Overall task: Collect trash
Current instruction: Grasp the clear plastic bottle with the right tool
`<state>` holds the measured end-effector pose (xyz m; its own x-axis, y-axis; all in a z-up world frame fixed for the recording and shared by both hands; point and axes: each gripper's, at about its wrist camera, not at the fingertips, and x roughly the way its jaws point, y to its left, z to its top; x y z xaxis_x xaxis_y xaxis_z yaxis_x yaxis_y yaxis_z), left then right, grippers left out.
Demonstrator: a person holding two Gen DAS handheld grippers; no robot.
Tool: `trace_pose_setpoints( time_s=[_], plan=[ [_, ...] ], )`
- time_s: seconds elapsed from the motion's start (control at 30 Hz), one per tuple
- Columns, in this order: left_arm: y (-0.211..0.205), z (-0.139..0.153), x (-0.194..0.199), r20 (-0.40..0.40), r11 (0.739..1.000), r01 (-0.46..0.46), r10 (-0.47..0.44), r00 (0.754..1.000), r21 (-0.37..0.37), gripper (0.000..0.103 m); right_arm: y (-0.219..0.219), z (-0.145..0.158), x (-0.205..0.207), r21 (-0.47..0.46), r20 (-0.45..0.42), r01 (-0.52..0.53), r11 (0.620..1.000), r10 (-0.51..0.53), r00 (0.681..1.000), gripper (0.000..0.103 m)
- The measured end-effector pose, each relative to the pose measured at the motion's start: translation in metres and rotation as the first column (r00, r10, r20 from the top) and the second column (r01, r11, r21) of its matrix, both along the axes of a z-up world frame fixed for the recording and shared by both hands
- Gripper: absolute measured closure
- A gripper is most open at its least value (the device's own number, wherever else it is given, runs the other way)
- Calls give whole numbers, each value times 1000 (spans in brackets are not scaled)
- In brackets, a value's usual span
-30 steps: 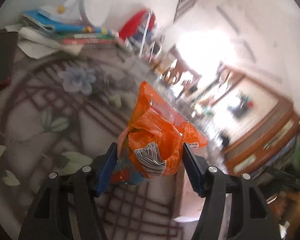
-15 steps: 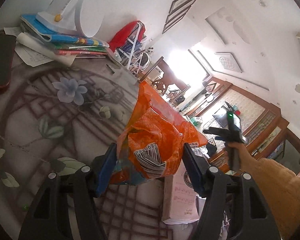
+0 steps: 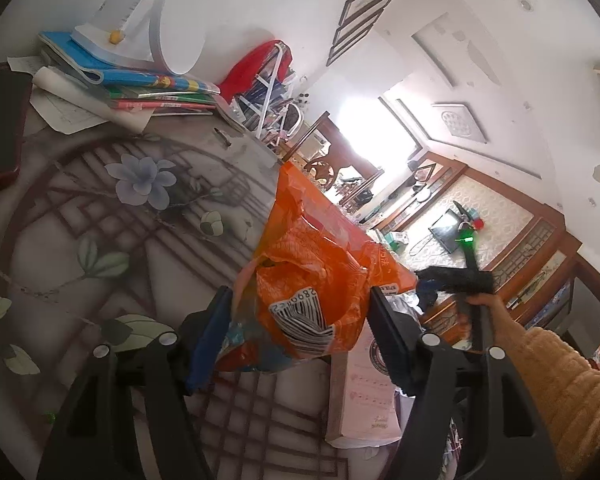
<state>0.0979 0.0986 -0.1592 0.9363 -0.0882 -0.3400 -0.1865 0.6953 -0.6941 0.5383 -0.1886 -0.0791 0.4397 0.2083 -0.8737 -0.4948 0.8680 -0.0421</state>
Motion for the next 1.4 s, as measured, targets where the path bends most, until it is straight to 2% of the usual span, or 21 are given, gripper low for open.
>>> trace_pose_setpoints(
  time_s=[0.03,0.13,0.17,0.33,0.47,0.53,0.57,0.6,0.63,0.67,0.7,0.73,0.8,0.93,1.03,1.1,1.13,1.2,1.23,1.27,1.4],
  plan=[
    [0,0,0,2,1000,-1,1,1000,0,37,-8,5,7,3,29,56,998,-56,998,5],
    [1,0,0,9,1000,3,-3,1000,-4,37,-26,9,34,29,78,187,982,-189,979,5],
    [1,1,1,13,1000,8,-8,1000,-5,37,-28,7,41,32,77,202,979,-204,976,5],
    [2,1,2,25,1000,17,-17,1000,-4,37,-14,-16,75,-25,82,196,980,-193,978,5],
    [2,0,3,27,1000,22,-22,999,-1,37,-15,-35,93,-2,16,206,979,-206,978,5],
    [2,0,4,25,1000,22,-22,999,-1,37,-13,-51,92,-12,-137,156,988,-156,978,4],
    [2,0,5,23,1000,22,-22,1000,0,37,-9,-64,85,-2,-284,95,995,-92,954,4],
    [2,0,5,21,1000,21,-21,1000,0,37,0,-74,72,-27,-374,12,1000,-21,927,4],
    [2,-1,4,19,1000,20,-20,1000,1,37,8,-72,57,-65,-360,-70,995,42,932,4],
    [2,-1,4,18,1000,18,-18,1000,2,37,13,-64,41,-83,-306,-137,987,106,946,4],
    [2,-1,4,17,1000,17,-18,1000,3,37,13,-55,34,-58,-271,-153,987,132,954,4],
    [2,-1,4,17,1000,18,-18,1000,3,37,7,-42,31,15,-238,-128,992,128,963,4],
    [2,-1,4,16,1000,19,-19,1000,3,37,-3,-29,37,112,-203,-18,994,41,978,4],
    [2,-2,5,14,1000,20,-20,1000,2,37,6,-30,45,87,-170,97,991,-81,982,4],
    [2,-2,5,14,1000,19,-19,1000,2,36,12,-46,53,102,-219,247,964,-220,951,4],
    [2,-2,6,14,1000,20,-20,1000,2,36,15,-62,59,103,-261,342,934,-306,916,4],
    [2,-2,6,14,1000,20,-21,1000,1,36,19,-68,61,103,-265,360,927,-323,908,4],
    [2,-2,6,14,1000,20,-21,1000,2,36,28,-70,59,59,-198,380,923,-362,911,12],
    [3,-2,6,14,1000,21,-21,1000,1,36,34,-71,56,33,-165,376,926,-366,916,30],
    [2,-2,6,13,1000,21,-21,1000,1,36,38,-69,54,18,-139,367,930,-361,922,43],
    [3,-2,6,11,1000,21,-21,1000,2,36,34,-58,34,82,-146,332,940,-318,937,49]
  ],
)
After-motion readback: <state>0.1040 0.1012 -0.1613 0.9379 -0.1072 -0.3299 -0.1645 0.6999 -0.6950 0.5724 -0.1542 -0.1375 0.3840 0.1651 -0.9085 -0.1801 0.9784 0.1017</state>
